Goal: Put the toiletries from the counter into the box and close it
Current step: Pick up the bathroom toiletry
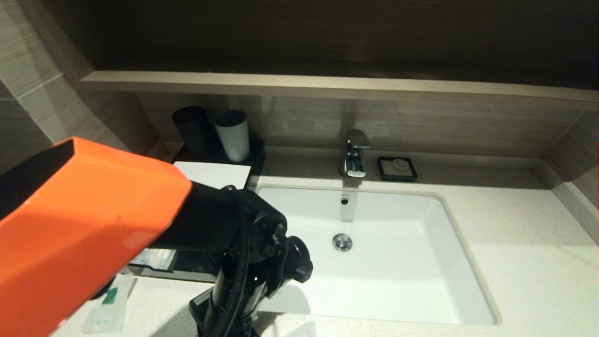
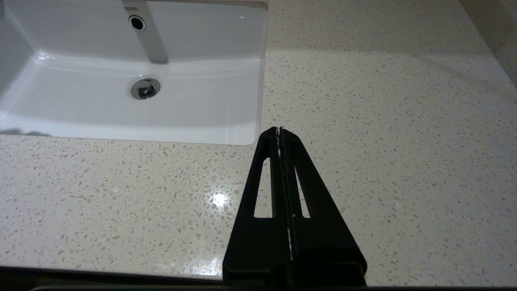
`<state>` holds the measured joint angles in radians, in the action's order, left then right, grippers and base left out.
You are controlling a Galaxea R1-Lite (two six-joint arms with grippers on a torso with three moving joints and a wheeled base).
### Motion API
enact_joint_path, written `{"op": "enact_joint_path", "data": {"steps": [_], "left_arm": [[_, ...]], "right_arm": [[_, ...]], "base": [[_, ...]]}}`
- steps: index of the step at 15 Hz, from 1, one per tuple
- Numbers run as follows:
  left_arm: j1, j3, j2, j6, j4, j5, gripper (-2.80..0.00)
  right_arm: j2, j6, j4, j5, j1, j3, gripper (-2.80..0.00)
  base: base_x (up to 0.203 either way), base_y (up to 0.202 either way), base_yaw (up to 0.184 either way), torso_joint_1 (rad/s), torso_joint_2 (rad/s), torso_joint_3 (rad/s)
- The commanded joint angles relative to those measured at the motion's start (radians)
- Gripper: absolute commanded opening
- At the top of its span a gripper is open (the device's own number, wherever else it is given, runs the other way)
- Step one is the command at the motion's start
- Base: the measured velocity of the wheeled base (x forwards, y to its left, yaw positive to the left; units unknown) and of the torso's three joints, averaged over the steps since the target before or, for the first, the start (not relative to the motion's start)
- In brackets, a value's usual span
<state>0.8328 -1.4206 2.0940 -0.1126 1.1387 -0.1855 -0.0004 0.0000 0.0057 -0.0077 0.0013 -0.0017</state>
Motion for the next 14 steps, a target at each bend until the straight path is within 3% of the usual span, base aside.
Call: {"op": "enact_joint_path", "data": {"steps": [1,14], "left_arm": [[0.000,-0.001,0.001,-0.001,0.007,0.000,-2.80],[0.000,-0.010,-0.070,-0.001,0.009,-0.001,-2.80]], "right_arm": [[0.000,0.000,0.000,0.000,0.000,0.000,-2.80],[0.000,0.000,0.000,0.000,0.000,0.000,-2.80]], "base": [[0.000,0.000,0.000,0.000,0.00,0.000],[0.000,0.000,0.000,0.000,0.00,0.000]]}}
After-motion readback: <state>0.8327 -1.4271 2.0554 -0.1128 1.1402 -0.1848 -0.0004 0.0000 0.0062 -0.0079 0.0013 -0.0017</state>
